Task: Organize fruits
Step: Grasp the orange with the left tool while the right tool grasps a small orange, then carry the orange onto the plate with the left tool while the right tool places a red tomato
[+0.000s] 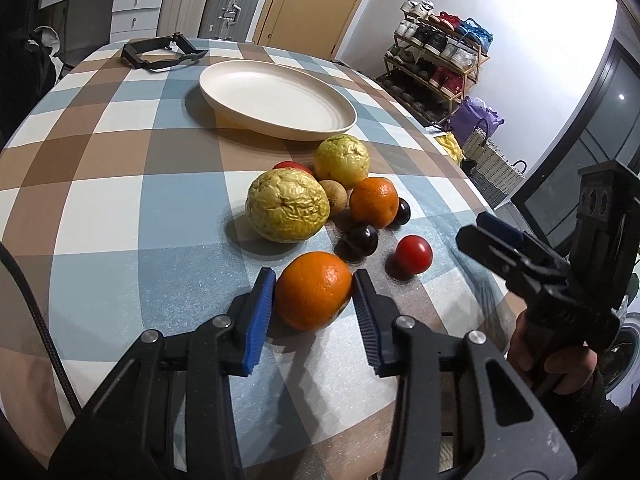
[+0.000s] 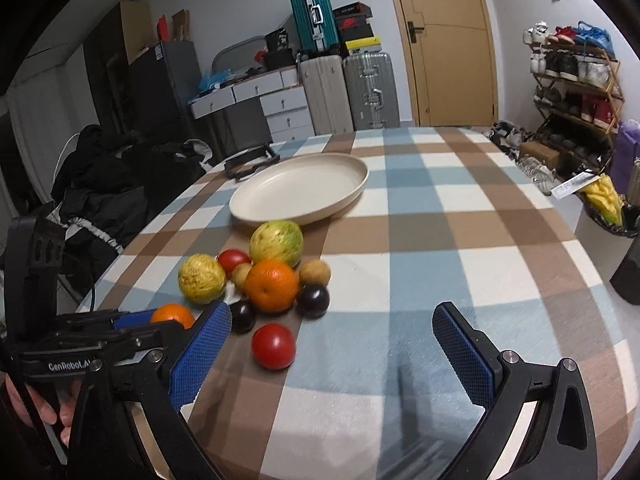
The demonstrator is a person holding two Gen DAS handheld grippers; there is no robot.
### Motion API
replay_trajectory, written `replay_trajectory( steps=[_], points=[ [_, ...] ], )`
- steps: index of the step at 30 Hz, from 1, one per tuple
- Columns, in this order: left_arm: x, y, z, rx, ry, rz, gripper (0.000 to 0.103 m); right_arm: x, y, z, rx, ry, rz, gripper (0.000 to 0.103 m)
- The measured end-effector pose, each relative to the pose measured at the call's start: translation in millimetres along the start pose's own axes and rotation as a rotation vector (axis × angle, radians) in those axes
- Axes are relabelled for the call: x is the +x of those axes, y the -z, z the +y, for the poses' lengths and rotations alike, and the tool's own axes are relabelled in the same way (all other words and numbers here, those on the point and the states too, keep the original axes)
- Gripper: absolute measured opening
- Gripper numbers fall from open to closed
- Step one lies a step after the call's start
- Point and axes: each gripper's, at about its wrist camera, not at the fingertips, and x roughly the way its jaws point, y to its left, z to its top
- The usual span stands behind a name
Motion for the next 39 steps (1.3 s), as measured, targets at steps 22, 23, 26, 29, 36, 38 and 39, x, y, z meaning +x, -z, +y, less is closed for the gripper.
replay_trajectory(
  steps=[22, 23, 26, 29, 36, 38, 39],
  points=[
    [-38.5, -9.0, 18.6, -0.01, -0.036, -0.09, 0.037, 29.6, 16.5, 36.4, -0.103, -0.038, 0.111, 0.093],
    [-40.2, -10.8, 18.5, -0.009, -0.04, -0.094, 0.037, 30.8, 17.0, 36.4, -0.104, -0.038, 0.118, 0.086],
    [-44.9, -16.1, 18.4, -0.009, -0.047, -0.103, 0.037, 35.3, 18.8, 35.5, -0.101, -0.044, 0.145, 0.072],
    [-46.4, -20.2, 15.7, 0.001, -0.06, -0.109, 0.037, 36.6, 19.9, 33.4, -0.098, -0.039, 0.151, 0.059],
    [-47.8, -39.1, 14.5, 0.003, -0.077, -0.128, 0.037, 35.5, 20.2, 35.4, -0.123, -0.054, 0.158, 0.03],
    [-47.6, -45.3, 14.8, 0.003, -0.079, -0.131, 0.037, 34.8, 19.8, 33.9, -0.121, -0.057, 0.155, 0.03],
    [-46.8, -49.3, 14.7, 0.003, -0.082, -0.134, 0.037, 33.1, 19.4, 32.7, -0.118, -0.064, 0.147, 0.03]
  ],
)
